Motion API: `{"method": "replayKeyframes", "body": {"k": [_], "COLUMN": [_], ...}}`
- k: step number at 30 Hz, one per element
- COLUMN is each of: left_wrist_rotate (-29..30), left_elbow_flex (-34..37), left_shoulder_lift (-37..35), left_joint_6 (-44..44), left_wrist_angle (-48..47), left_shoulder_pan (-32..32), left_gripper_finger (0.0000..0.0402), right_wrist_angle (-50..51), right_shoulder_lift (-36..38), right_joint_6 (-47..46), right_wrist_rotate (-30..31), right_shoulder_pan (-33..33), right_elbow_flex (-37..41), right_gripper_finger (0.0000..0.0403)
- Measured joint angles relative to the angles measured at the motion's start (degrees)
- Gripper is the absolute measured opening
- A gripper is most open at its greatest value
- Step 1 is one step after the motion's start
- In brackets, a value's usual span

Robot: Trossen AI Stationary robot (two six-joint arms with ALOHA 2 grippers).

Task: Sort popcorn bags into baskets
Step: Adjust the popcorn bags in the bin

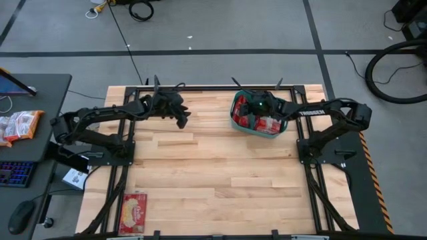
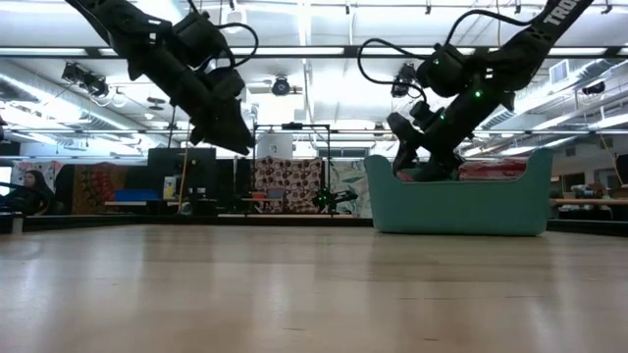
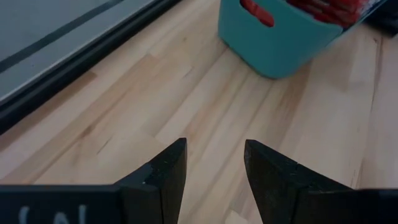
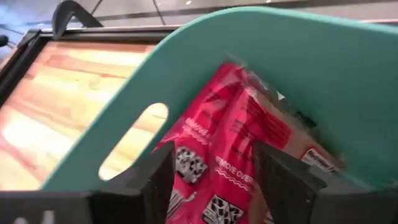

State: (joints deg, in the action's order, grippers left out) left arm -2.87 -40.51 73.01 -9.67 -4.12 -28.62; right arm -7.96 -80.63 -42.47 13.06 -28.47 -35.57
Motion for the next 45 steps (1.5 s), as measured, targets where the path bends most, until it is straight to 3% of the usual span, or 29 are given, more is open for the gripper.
{"method": "replayKeyframes", "body": {"k": [4, 11, 18, 23, 30, 34, 45], "left_wrist_rotate": [0.00, -0.43, -2.27, -4.94, -5.93, -2.58, 3.08], "left_elbow_flex": [0.00, 0.00, -0.02, -0.02, 0.00, 0.00, 0.00], "left_shoulder_lift": [0.00, 0.98, 7.11, 10.94, 11.56, 11.56, 11.23], "left_joint_6": [0.19, 3.60, 6.90, 4.73, 4.31, 3.77, -2.90], "left_wrist_angle": [-1.83, 3.79, 14.12, 15.17, 9.09, 4.67, 0.00], "left_shoulder_pan": [-0.01, -0.02, -0.07, 0.71, 3.58, 5.10, 7.58], "left_gripper_finger": [0.0167, 0.0167, 0.0167, 0.0167, 0.0167, 0.0167, 0.0167], "right_wrist_angle": [9.49, 48.28, 70.58, 82.70, 84.23, 79.83, 71.30], "right_shoulder_lift": [0.86, -1.74, -14.50, -26.22, -32.65, -32.71, -32.18], "right_joint_6": [-0.74, 11.45, 28.74, 37.54, 53.93, 64.05, 58.46], "right_wrist_rotate": [-3.67, -3.81, -7.02, -7.19, -7.18, -7.19, -7.08], "right_shoulder_pan": [0.04, 0.53, -1.29, -1.57, -0.42, -0.43, -4.02], "right_elbow_flex": [-4.73, -25.24, -39.83, -47.29, -49.84, -47.77, -37.75], "right_gripper_finger": [0.0234, 0.0235, 0.0234, 0.0234, 0.0233, 0.0233, 0.0218]}}
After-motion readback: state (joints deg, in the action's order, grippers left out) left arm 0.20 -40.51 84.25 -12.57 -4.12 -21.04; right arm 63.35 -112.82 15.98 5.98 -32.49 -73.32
